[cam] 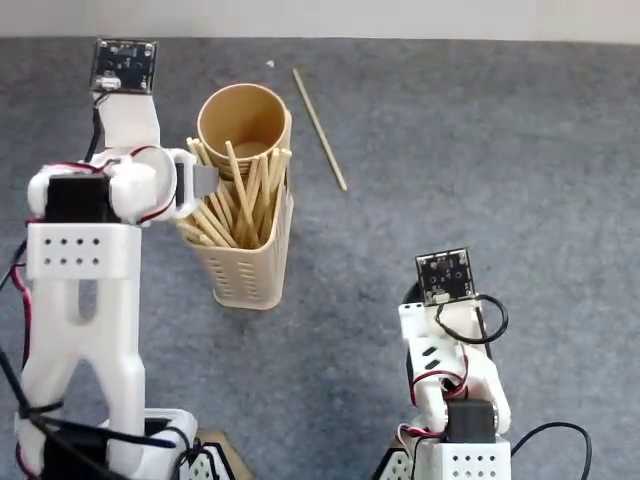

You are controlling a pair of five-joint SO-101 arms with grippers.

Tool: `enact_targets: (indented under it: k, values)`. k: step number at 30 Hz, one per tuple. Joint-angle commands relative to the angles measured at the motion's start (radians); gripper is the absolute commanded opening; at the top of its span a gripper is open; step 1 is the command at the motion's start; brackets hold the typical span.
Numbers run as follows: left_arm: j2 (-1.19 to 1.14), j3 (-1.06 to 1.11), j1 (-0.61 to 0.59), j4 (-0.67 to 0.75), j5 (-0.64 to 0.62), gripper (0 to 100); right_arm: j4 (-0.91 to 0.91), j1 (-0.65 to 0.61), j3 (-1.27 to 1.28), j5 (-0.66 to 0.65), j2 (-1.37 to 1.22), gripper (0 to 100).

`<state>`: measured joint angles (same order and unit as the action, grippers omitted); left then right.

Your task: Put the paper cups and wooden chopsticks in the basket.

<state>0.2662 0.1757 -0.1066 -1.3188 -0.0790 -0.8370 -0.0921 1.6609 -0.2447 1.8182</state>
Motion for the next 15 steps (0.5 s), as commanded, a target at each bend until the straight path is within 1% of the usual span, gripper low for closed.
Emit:
enact_targets:
  k: [1,4,9,15]
  values:
    - [-0.005,0.024,0.007,0.012,-0.002,26,0.018,-0.007,0.053,-0.009,0.004,2.9]
    - [0.008,-0.082,-0.021,-0.028,-0.005,23,0.018,-0.007,0.053,-0.009,0.004,2.9]
    - [0.031,-0.338,-0.081,-0.095,-0.006,23,0.018,-0.007,0.053,-0.009,0.004,2.9]
    - [0.025,-0.628,-0.085,-0.206,-0.006,23,0.018,-0.007,0.053,-0.009,0.004,2.9]
